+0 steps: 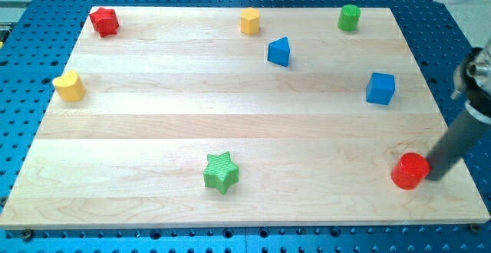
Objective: Place the triangle at the bottom left of the board
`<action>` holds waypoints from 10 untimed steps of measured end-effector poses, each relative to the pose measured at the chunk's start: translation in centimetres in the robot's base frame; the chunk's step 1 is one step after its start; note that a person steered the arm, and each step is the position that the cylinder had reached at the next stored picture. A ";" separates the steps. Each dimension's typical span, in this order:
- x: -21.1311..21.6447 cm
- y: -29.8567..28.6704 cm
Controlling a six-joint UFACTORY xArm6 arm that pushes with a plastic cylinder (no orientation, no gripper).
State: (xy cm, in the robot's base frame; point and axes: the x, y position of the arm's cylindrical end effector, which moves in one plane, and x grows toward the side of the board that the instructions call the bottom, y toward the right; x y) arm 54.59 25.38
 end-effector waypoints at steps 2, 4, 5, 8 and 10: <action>-10.2 -16.8; -24.6 -8.7; -23.2 -16.6; -13.7 -31.7; -13.4 -42.0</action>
State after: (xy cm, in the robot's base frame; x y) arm 41.14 -16.60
